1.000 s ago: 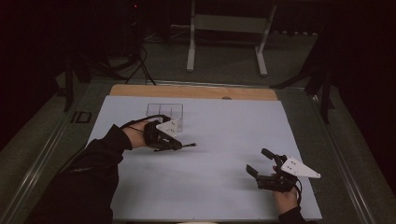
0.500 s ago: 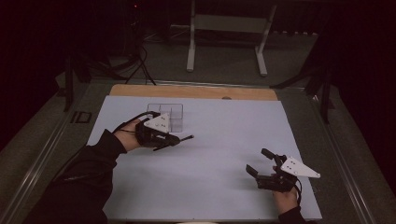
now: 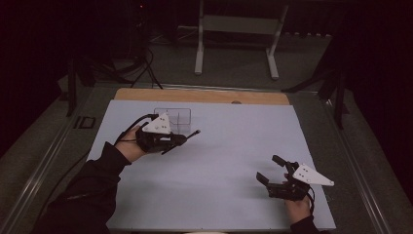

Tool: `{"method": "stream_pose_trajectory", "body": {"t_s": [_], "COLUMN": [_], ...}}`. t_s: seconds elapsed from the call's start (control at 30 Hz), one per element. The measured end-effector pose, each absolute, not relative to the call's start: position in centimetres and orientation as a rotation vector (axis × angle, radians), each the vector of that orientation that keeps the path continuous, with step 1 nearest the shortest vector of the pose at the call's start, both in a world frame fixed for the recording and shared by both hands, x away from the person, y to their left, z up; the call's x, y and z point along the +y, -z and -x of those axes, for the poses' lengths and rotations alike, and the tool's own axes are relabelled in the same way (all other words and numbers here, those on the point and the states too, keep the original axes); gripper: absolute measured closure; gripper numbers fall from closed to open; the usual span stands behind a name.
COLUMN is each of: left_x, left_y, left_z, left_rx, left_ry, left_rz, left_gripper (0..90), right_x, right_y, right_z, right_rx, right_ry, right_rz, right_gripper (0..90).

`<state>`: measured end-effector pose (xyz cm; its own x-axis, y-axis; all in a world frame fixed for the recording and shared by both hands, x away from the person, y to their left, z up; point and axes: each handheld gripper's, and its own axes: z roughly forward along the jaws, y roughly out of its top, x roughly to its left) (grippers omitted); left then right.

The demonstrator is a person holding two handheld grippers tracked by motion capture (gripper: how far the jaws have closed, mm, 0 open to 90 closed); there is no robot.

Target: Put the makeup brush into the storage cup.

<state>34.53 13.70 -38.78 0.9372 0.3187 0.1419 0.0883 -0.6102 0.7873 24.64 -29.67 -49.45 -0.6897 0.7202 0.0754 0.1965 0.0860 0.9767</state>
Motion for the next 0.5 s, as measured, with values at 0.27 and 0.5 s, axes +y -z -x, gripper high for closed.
{"method": "stream_pose_trajectory", "body": {"t_s": [0.27, 0.5], "left_x": [14.9, 14.8], "left_y": [37.4, 36.3], "left_z": [-35.1, -35.5], "left_rx": [0.436, 0.501], "left_ry": [-0.466, -0.519], "left_rz": [-2.017, -1.925], "left_gripper": [85.5, 85.5], "right_x": [-29.6, -29.6], "right_y": [49.5, 49.5], "right_z": [-24.6, -24.6], "right_rx": [1.951, 1.953], "right_ry": [-1.636, -1.633], "right_rz": [-0.900, -0.898], "right_gripper": [10.5, 10.5]}}
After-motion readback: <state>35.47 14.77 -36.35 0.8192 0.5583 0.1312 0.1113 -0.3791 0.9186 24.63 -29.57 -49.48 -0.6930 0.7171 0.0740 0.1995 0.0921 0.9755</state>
